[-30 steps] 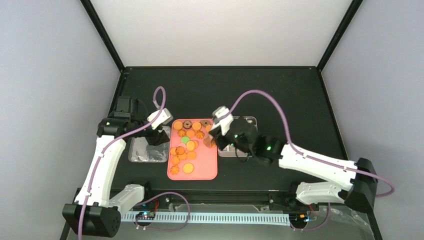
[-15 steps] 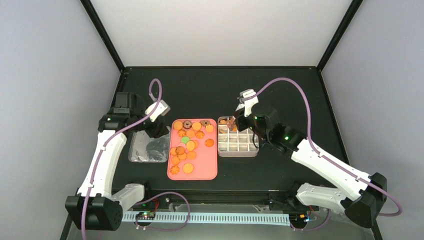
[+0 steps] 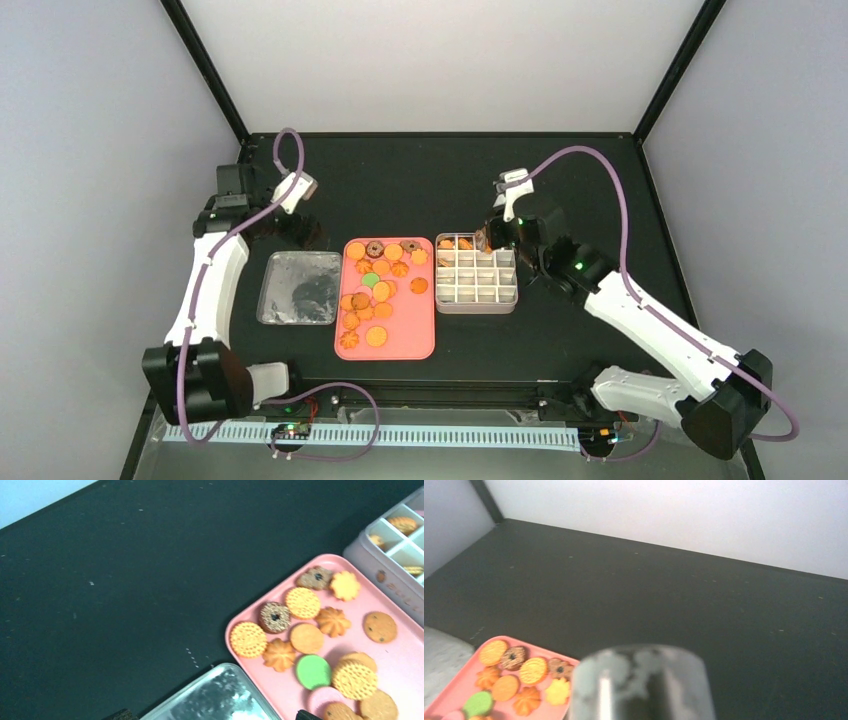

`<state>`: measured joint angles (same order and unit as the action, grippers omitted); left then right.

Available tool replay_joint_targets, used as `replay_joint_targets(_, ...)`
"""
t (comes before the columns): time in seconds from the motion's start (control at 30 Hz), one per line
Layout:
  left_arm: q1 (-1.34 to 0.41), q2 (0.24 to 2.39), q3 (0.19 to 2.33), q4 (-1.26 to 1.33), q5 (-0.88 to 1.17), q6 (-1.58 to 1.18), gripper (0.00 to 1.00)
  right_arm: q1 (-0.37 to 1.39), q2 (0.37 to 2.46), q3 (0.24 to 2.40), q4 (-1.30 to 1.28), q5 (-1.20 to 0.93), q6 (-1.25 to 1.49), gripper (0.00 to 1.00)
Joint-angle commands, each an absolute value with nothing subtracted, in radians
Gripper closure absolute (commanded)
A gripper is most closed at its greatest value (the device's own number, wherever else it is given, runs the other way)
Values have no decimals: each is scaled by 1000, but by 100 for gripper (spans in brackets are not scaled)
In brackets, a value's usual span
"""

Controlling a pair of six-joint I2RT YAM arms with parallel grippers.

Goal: Pack the cookies
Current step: Place the fake cookies in the empty pocket of the box.

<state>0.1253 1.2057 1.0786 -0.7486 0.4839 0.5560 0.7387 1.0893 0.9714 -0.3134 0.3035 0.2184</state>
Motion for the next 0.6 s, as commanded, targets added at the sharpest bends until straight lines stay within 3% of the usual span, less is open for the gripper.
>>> replay_joint_targets(0.0, 166, 1271, 1181, -713, 496, 529, 14, 664, 1122, 1026, -316, 350, 210, 99)
replay_joint_targets(0.57, 167, 1390, 1215, -762, 568, 566, 13, 569, 1279, 1046, -214, 347, 152, 99)
